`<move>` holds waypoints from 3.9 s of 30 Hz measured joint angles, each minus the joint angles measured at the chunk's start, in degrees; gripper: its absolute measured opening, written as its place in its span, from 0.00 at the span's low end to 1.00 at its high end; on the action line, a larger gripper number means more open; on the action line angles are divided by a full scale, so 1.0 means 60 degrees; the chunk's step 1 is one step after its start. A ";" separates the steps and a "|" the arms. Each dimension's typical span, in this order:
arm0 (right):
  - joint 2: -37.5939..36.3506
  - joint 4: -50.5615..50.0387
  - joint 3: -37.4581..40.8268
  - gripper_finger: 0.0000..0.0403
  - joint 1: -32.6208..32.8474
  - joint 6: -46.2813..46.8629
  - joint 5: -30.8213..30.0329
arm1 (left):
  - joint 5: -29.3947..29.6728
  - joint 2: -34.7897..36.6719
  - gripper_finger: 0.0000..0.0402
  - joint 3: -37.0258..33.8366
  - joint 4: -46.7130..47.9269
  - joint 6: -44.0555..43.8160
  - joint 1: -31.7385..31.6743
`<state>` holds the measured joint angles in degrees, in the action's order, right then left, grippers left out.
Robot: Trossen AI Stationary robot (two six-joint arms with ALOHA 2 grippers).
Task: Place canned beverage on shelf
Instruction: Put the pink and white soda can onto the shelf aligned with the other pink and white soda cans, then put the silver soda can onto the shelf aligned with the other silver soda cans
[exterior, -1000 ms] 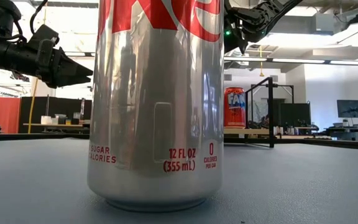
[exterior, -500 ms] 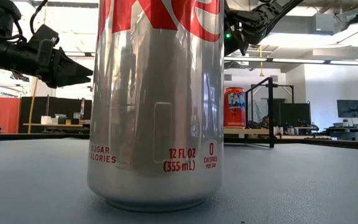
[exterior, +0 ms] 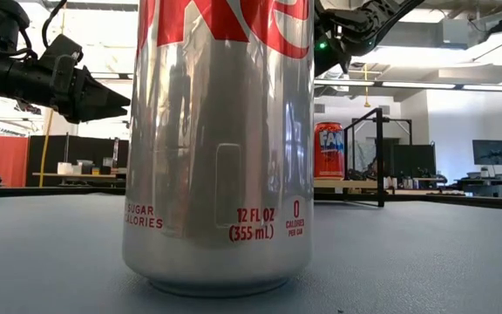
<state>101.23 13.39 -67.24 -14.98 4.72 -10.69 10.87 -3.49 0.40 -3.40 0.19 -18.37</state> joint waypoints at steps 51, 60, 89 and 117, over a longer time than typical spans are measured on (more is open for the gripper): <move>0.0652 0.0784 -0.1294 0.79 1.0087 0.2215 -0.4777 | 0.0000 -0.0044 0.81 0.0000 0.0003 0.0003 0.0000; 0.0836 0.0896 -0.1599 0.79 1.0734 0.2284 -0.7279 | 0.0000 -0.0044 0.81 0.0000 -0.0002 0.0001 0.0002; 0.2084 -0.0960 -0.1585 0.98 0.9419 0.4596 -0.6401 | 0.0000 -0.0044 0.81 -0.0004 0.0000 0.0000 0.0003; 0.3781 0.0500 -0.1566 0.97 0.9599 0.4405 -0.6951 | 0.0000 -0.0044 0.81 -0.0002 0.0000 0.0002 0.0004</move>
<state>123.92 16.39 -76.64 42.61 31.15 -52.40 10.87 -3.75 0.39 -3.40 0.20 -18.35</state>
